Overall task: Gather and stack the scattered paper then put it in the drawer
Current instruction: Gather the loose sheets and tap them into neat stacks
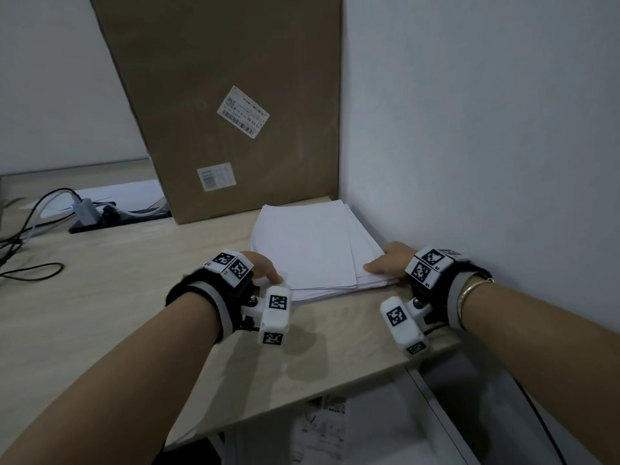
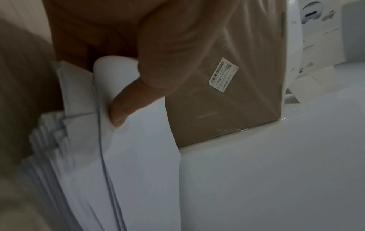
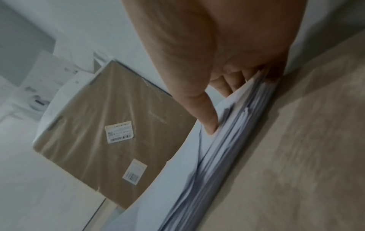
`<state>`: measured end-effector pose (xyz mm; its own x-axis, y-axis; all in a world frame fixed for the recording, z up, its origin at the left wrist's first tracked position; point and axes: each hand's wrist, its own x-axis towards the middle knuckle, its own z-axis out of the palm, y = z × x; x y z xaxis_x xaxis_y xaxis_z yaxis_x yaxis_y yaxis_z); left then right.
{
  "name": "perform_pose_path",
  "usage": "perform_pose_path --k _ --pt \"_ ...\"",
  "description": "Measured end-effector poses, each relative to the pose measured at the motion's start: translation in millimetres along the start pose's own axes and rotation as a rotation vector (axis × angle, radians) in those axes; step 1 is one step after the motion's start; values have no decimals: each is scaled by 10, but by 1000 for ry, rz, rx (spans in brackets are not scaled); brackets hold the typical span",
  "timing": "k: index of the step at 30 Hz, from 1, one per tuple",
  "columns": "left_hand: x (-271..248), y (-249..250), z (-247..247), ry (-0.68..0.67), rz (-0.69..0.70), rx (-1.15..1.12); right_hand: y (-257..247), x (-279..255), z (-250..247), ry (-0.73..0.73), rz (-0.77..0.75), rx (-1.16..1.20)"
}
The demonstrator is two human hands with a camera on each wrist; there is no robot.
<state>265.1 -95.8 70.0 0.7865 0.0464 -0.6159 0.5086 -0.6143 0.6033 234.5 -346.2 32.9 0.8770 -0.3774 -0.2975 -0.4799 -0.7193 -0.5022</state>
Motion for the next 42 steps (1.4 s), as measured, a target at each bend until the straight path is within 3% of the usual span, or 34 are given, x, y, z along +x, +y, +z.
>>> perform_pose_path --k 6,12,17,20,25,30,35,42 --pt "-8 -218 -113 -103 32 -80 12 -100 87 -15 -48 -30" --pt "12 -256 -189 58 167 -107 -41 -241 70 9 -47 -18" --pt "27 -271 -97 -11 150 -104 -34 -338 28 -21 -104 14" --pt "-22 -303 -185 -58 129 -167 34 -353 -45 -87 -107 205" --pt "-24 -307 -185 -37 95 -206 29 -459 -99 -171 54 691" --pt "-73 -260 -10 -19 119 -81 -16 -558 -145 -282 150 860" --pt "-121 -291 -40 -45 123 -55 17 -798 -161 -351 139 811" --pt "-375 -562 -36 -19 105 -137 44 -1188 -93 -325 122 733"
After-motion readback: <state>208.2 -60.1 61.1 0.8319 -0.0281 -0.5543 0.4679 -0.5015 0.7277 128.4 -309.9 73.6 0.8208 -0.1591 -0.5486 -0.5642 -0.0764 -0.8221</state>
